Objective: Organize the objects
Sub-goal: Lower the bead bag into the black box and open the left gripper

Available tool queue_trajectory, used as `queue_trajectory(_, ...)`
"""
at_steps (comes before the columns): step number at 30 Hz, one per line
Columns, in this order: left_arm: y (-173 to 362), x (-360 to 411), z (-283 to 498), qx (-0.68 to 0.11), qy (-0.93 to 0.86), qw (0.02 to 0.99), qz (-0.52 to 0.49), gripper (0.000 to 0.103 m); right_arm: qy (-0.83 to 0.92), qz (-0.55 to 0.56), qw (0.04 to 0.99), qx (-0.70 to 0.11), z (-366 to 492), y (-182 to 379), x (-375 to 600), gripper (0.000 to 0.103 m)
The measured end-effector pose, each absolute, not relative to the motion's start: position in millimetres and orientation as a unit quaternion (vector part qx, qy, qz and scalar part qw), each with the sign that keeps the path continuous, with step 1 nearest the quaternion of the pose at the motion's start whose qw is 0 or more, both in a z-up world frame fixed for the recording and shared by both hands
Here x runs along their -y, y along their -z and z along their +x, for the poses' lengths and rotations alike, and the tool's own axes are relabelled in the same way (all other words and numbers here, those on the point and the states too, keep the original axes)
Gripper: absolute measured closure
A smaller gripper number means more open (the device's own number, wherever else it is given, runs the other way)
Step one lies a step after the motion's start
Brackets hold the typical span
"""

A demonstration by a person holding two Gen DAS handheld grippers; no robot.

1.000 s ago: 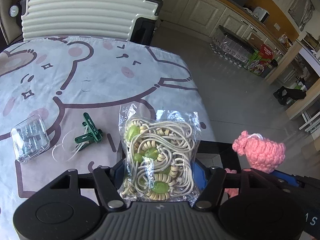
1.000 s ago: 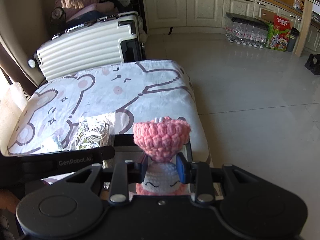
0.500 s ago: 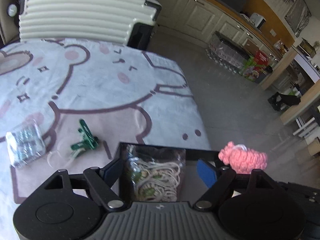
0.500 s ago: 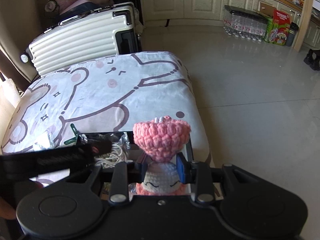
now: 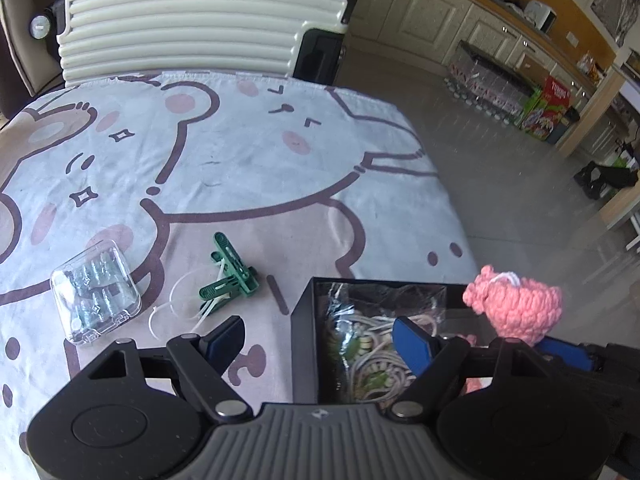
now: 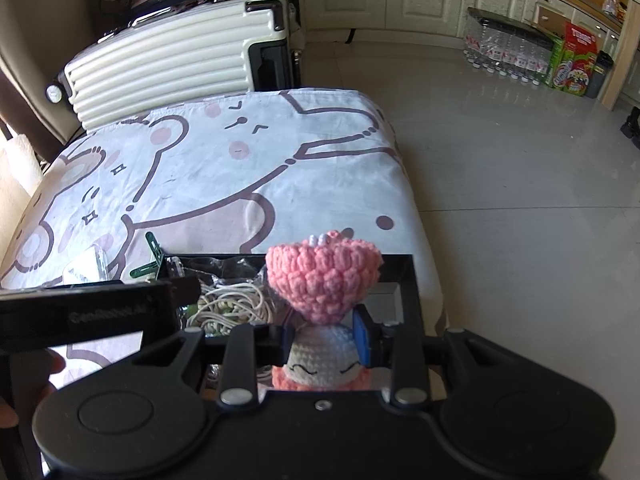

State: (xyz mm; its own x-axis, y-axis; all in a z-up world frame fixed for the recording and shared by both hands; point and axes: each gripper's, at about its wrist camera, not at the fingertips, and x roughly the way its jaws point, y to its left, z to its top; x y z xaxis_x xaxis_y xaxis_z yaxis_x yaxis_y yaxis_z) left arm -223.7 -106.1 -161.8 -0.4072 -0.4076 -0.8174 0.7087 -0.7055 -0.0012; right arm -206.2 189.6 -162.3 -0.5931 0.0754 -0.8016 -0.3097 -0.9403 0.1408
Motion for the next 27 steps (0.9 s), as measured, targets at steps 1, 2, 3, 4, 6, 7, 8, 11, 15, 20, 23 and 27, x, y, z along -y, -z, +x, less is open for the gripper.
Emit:
queue_trajectory(1, 166.1, 107.8, -225.2, -0.172, 0.817, 0.342, 0.431, 0.022, -0.882, -0.440, 0.109, -0.131, -207.4, 163.9, -188.6, 0.071)
queue_trajectory(2, 170.3, 109.8, -226.4, -0.169, 0.814, 0.343, 0.436, 0.022, -0.882, -0.442, 0.106, -0.126, -208.8, 165.8, -187.5, 0.071)
queue_trajectory(3, 174.2, 111.5, -227.2, -0.169, 0.812, 0.343, 0.441, 0.022, -0.882, -0.443, 0.104, -0.122, -210.0, 167.8, -186.9, 0.071)
queue_trajectory(4, 178.2, 113.2, -228.3, -0.168, 0.810, 0.344, 0.445, 0.021, -0.881, -0.445, 0.103, -0.118, -211.4, 170.0, -186.8, 0.072)
queue_trajectory(6, 184.5, 115.1, -230.4, -0.166, 0.806, 0.345, 0.452, 0.021, -0.879, -0.452, 0.102, -0.114, -214.1, 174.7, -187.3, 0.072)
queue_trajectory(7, 187.5, 115.3, -231.9, -0.162, 0.803, 0.346, 0.457, 0.020, -0.877, -0.455, 0.100, -0.114, -215.6, 177.2, -187.8, 0.072)
queue_trajectory(8, 190.2, 115.3, -233.6, -0.157, 0.802, 0.345, 0.461, 0.020, -0.876, -0.458, 0.098, -0.113, -217.4, 179.8, -188.2, 0.072)
queue_trajectory(11, 196.1, 115.6, -237.1, -0.144, 0.801, 0.344, 0.469, 0.020, -0.870, -0.473, 0.090, -0.108, -223.7, 187.5, -186.9, 0.072)
queue_trajectory(15, 199.9, 117.1, -238.1, -0.147, 0.799, 0.345, 0.470, 0.020, -0.852, -0.508, 0.074, -0.101, -230.3, 197.3, -183.6, 0.072)
queue_trajectory(20, 198.7, 117.3, -237.6, -0.148, 0.799, 0.344, 0.471, 0.020, -0.842, -0.516, 0.090, -0.128, -231.2, 198.0, -191.3, 0.068)
queue_trajectory(23, 197.5, 117.1, -236.8, -0.146, 0.799, 0.345, 0.471, 0.020, -0.843, -0.513, 0.110, -0.119, -228.0, 196.5, -194.7, 0.048)
queue_trajectory(27, 195.1, 117.5, -234.5, -0.150, 0.797, 0.350, 0.468, 0.021, -0.856, -0.484, 0.106, -0.149, -221.1, 185.3, -204.8, 0.053)
